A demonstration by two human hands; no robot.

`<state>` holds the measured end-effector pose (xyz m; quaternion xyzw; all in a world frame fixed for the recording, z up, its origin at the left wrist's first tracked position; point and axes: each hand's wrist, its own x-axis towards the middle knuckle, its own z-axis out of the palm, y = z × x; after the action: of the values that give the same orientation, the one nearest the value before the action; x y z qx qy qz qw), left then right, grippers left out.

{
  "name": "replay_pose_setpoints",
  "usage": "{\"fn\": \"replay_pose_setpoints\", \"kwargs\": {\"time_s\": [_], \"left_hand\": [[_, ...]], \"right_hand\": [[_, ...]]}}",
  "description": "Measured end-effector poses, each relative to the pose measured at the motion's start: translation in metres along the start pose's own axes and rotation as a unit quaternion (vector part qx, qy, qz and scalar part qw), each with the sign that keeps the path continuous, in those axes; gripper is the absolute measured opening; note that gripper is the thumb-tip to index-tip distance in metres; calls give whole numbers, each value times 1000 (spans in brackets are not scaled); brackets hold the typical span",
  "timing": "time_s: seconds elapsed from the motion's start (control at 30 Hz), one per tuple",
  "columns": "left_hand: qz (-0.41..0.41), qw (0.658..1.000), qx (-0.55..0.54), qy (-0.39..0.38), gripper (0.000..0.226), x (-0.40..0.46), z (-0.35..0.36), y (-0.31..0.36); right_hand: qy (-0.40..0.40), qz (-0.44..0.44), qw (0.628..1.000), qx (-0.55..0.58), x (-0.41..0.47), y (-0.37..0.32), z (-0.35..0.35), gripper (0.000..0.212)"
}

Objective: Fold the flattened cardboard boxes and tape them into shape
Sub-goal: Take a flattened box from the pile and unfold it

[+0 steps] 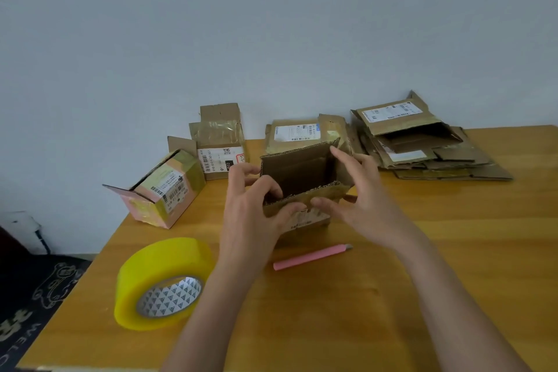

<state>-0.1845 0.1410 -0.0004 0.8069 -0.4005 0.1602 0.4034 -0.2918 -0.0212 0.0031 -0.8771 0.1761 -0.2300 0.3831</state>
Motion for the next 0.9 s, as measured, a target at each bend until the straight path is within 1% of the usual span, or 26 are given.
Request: {"fn": "replay_pose_setpoints", "kwargs": {"time_s": [0.1, 0.13, 0.23, 0.33, 0.4, 0.47, 0.53, 0.63, 0.73, 0.83, 0.9], "left_hand": [[-12, 999, -22, -33, 50, 0, 1, -4], [-16, 999, -31, -36, 52, 0, 2, -5], [-33, 998, -51, -31, 45, -1, 4, -8], [-119, 986, -101, -51, 41, 3, 7, -15], [-195, 967, -151, -63, 40, 5, 10, -22], [-256, 944, -204, -45, 39, 7, 14, -26], [-285, 932, -222, -10, 39, 9, 16, -26], [-300, 926, -225, 27, 43, 13, 18, -24], [-301, 930, -210, 26, 41, 18, 24, -25], [-241, 961, -130, -31, 27, 21, 31, -27], [-209, 970, -92, -86, 24, 24, 31, -25]], "right_hand": [[31, -41, 998, 27, 3, 5, 8, 93], [36, -53, 998, 27, 4, 6, 10, 87], [33, -67, 997, 16, 8, 12, 15, 64], [13, -81, 997, 9, 13, 16, 15, 49], [0, -80, 997, 1, 18, 16, 15, 46], [-8, -64, 998, 0, 22, 16, 17, 49], [-16, -50, 999, 5, 27, 18, 19, 50], [-20, -44, 999, 19, 32, 24, 23, 41], [-6, -31, 999, 29, 36, 26, 20, 37], [27, -32, 999, 23, 37, 31, 18, 44], [33, -24, 999, 26, 37, 36, 19, 45]]}}
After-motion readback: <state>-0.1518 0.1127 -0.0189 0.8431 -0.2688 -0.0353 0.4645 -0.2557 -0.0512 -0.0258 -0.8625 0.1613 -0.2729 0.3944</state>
